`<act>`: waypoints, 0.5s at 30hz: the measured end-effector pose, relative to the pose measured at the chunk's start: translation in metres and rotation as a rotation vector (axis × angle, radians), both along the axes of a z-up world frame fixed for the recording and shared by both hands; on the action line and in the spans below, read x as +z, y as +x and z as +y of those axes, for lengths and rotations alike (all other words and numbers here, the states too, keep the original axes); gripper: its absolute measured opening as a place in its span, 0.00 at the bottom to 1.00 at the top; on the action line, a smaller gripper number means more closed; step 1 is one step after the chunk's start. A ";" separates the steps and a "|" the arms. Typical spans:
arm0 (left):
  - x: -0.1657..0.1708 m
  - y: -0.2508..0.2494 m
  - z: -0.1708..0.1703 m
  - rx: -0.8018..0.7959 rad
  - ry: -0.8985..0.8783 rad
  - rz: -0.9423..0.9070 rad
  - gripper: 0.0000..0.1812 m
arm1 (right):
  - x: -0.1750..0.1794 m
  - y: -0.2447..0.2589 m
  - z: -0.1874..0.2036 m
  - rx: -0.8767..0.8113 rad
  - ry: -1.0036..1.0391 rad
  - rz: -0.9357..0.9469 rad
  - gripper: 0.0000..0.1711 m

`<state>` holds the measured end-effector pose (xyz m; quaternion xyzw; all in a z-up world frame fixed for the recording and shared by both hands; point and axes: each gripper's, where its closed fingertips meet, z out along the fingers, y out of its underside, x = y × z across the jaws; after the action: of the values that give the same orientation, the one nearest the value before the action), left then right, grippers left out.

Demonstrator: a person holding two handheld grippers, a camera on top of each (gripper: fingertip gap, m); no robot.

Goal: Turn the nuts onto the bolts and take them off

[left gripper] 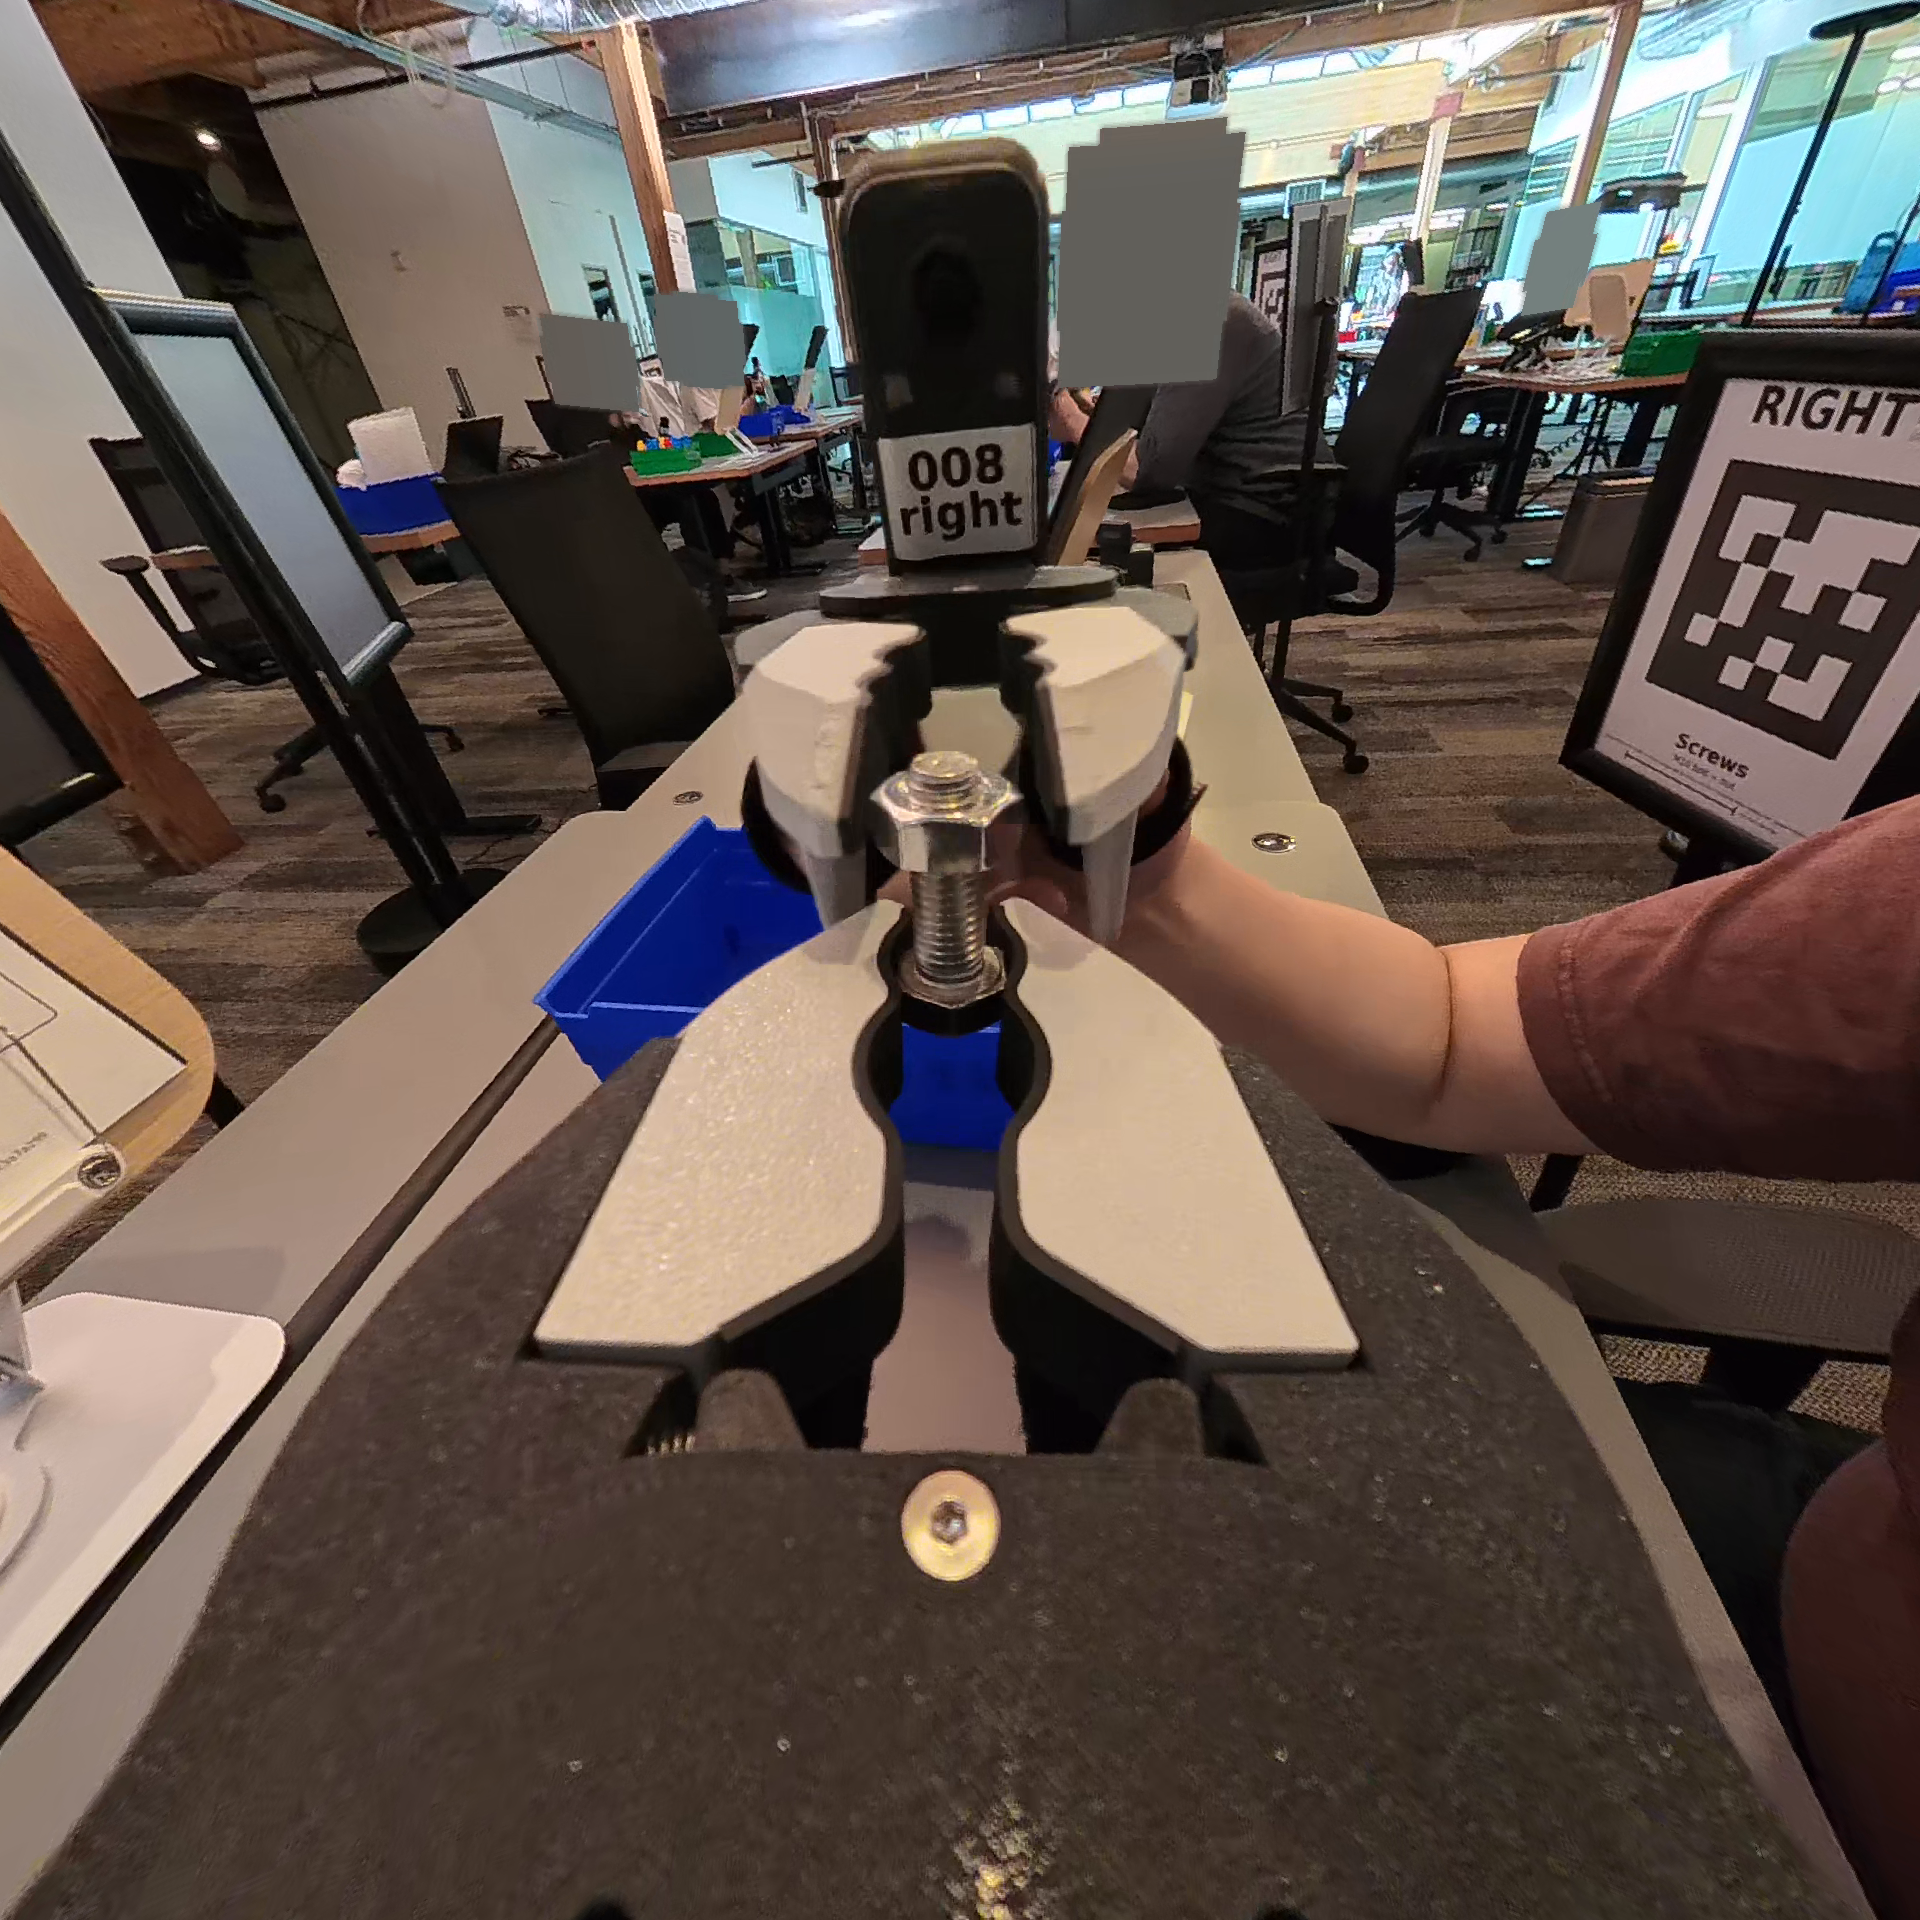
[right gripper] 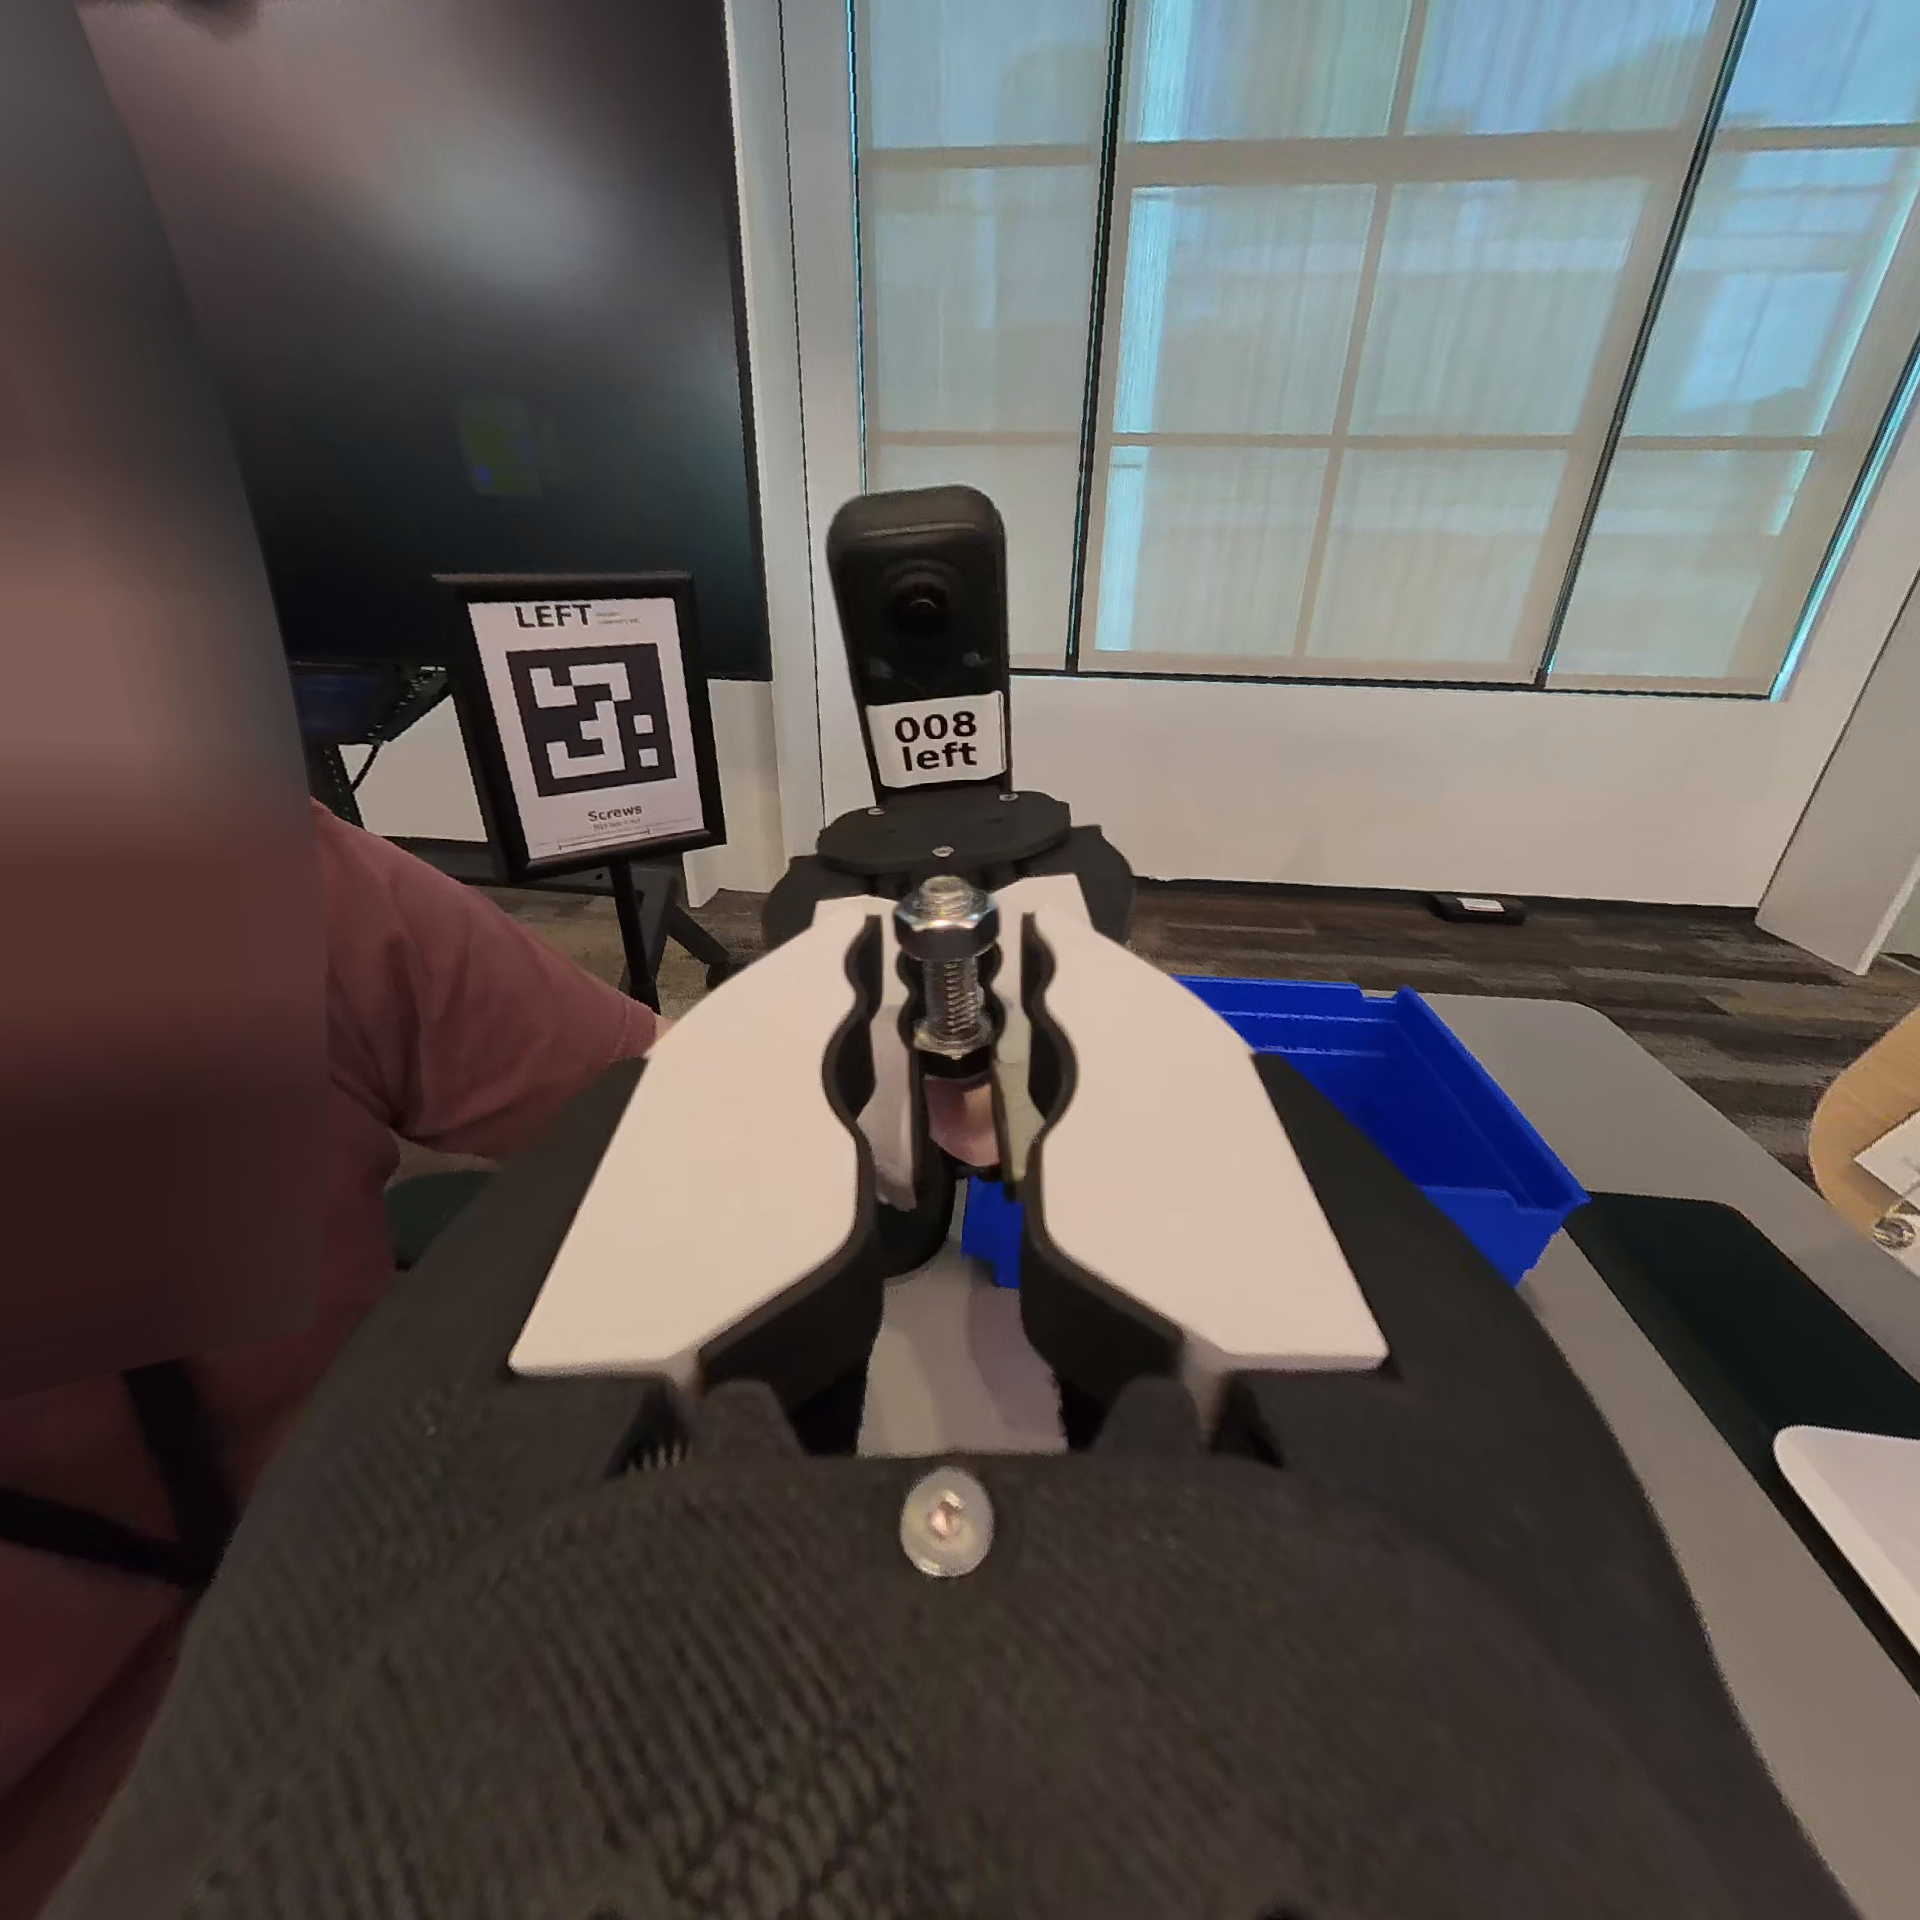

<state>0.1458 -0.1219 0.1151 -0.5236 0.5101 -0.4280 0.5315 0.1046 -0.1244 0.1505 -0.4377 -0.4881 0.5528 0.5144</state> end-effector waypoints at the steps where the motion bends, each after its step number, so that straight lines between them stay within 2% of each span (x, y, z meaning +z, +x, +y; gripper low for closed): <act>1: -0.001 0.001 -0.002 -0.005 0.003 0.006 0.07 | -0.001 0.000 0.001 -0.003 0.000 -0.006 0.16; 3: -0.002 0.002 -0.001 0.013 0.014 0.013 0.07 | -0.002 0.004 0.006 0.004 -0.018 0.000 0.16; 5: 0.000 0.000 0.001 0.011 0.006 0.000 0.07 | 0.001 0.012 0.017 -0.025 -0.056 0.031 0.10; 9: 0.001 -0.002 0.001 0.009 0.005 0.002 0.07 | 0.006 0.012 0.003 0.050 -0.054 0.048 0.14; 15: -0.003 0.003 -0.002 -0.003 0.005 0.015 0.07 | -0.003 0.000 0.002 -0.002 0.004 -0.009 0.16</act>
<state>0.1488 -0.1243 0.1125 -0.5248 0.5156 -0.4237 0.5284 0.1048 -0.1222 0.1479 -0.4395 -0.4910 0.5492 0.5139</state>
